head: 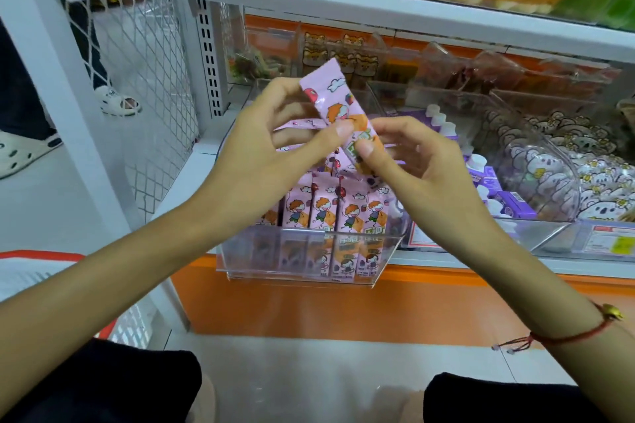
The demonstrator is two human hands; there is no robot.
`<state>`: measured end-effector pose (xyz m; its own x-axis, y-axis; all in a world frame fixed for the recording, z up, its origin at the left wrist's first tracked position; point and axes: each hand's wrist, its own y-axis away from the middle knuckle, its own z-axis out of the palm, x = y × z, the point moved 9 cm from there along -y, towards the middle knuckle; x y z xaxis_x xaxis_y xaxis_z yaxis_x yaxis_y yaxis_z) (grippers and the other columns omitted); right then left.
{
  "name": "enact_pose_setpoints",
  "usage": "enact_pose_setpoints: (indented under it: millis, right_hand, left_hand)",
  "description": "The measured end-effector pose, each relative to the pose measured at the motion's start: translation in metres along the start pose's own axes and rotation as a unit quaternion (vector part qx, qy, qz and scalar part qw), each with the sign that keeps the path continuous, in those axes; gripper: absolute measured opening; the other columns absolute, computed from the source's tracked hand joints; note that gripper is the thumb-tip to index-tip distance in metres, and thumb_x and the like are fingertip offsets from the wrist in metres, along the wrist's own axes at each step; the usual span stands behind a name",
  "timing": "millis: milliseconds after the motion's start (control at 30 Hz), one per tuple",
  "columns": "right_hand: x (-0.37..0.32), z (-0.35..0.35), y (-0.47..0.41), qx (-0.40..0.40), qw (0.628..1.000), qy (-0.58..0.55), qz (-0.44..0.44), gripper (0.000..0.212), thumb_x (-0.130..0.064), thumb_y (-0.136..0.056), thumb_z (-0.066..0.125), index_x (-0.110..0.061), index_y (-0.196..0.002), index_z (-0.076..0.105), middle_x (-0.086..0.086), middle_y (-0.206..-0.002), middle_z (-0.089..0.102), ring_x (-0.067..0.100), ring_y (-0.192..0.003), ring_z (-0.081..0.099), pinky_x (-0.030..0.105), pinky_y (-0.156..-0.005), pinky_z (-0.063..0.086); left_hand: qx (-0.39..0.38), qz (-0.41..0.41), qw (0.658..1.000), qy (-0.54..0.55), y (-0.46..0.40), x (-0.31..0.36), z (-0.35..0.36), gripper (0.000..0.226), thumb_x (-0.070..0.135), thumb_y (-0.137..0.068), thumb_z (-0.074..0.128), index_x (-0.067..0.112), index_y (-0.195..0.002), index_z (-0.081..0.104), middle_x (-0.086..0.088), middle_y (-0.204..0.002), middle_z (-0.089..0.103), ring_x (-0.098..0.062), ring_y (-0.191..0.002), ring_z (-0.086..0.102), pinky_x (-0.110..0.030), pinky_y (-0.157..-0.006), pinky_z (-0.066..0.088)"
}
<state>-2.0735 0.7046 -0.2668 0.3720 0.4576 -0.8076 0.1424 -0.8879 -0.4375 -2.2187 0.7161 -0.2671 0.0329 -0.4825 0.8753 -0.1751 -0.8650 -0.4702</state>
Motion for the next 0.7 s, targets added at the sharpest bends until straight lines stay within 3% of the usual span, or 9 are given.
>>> enact_pose_setpoints:
  millis: [100,200,300,367,433,533,700]
  right_hand:
    - [0.009,0.002,-0.01,-0.039,0.998,0.055,0.007,0.032,-0.03,-0.086,0.065,-0.021,-0.117,0.061,-0.007,-0.105,0.067,0.008,-0.098,0.064,0.036,-0.089,0.052]
    - [0.015,0.004,-0.026,-0.086,0.978,0.191,0.008,0.052,-0.036,-0.082,0.067,-0.023,-0.13,0.05,-0.008,-0.116,0.06,0.005,-0.106,0.055,0.028,-0.092,0.048]
    - [0.021,0.032,-0.036,-0.205,0.933,0.295,0.001,0.054,-0.047,-0.08,0.068,-0.021,-0.126,0.056,-0.007,-0.115,0.061,0.004,-0.105,0.055,0.012,-0.082,0.044]
    - [0.035,0.055,-0.036,-0.296,0.882,0.366,0.012,0.066,-0.058,-0.077,0.065,-0.019,-0.129,0.054,-0.001,-0.123,0.06,0.014,-0.113,0.053,0.018,-0.087,0.044]
    - [0.049,0.068,-0.037,-0.343,0.827,0.445,0.012,0.072,-0.066,-0.074,0.062,-0.016,-0.125,0.053,0.004,-0.113,0.059,0.023,-0.114,0.047,0.033,-0.085,0.042]
    - [0.057,0.077,-0.043,-0.365,0.797,0.481,0.019,0.065,-0.072,-0.069,0.062,-0.013,-0.094,0.052,-0.001,-0.082,0.047,0.024,-0.098,0.039,0.033,-0.073,0.031]
    - [0.07,0.083,-0.043,-0.409,0.761,0.499,0.066,0.068,-0.073,-0.063,0.066,-0.013,-0.092,0.051,-0.001,-0.084,0.039,0.019,-0.091,0.026,0.033,-0.079,0.028]
  left_hand:
    - [0.02,0.026,0.999,-0.036,-0.004,0.002,-0.013,0.03,0.028,-0.085,0.066,0.029,-0.113,0.055,0.018,-0.102,0.07,-0.002,-0.096,0.067,-0.019,-0.08,0.054]
    - [0.102,0.08,0.987,-0.092,-0.005,0.012,-0.039,0.029,0.022,-0.09,0.065,0.029,-0.115,0.051,0.031,-0.098,0.064,0.007,-0.096,0.062,-0.017,-0.088,0.05]
    - [0.153,0.105,0.975,-0.119,-0.007,0.015,-0.059,0.029,0.021,-0.092,0.063,0.027,-0.117,0.05,0.033,-0.095,0.061,0.008,-0.094,0.059,-0.022,-0.09,0.05]
    - [0.153,0.1,0.976,-0.119,-0.008,0.01,-0.062,0.03,0.021,-0.092,0.063,0.023,-0.119,0.05,0.029,-0.097,0.062,0.006,-0.095,0.06,-0.027,-0.09,0.052]
    - [0.145,0.093,0.976,-0.132,-0.008,0.006,-0.06,0.03,0.022,-0.091,0.063,0.024,-0.118,0.05,0.026,-0.1,0.062,0.007,-0.096,0.061,-0.021,-0.09,0.05]
    - [0.134,0.074,0.977,-0.15,-0.008,0.0,-0.057,0.031,0.023,-0.09,0.064,0.025,-0.119,0.051,0.022,-0.105,0.061,0.009,-0.096,0.06,-0.01,-0.088,0.045]
    - [0.123,0.046,0.98,-0.152,-0.007,-0.007,-0.055,0.03,0.023,-0.089,0.066,0.029,-0.115,0.052,0.029,-0.099,0.06,0.011,-0.089,0.06,-0.006,-0.083,0.045]
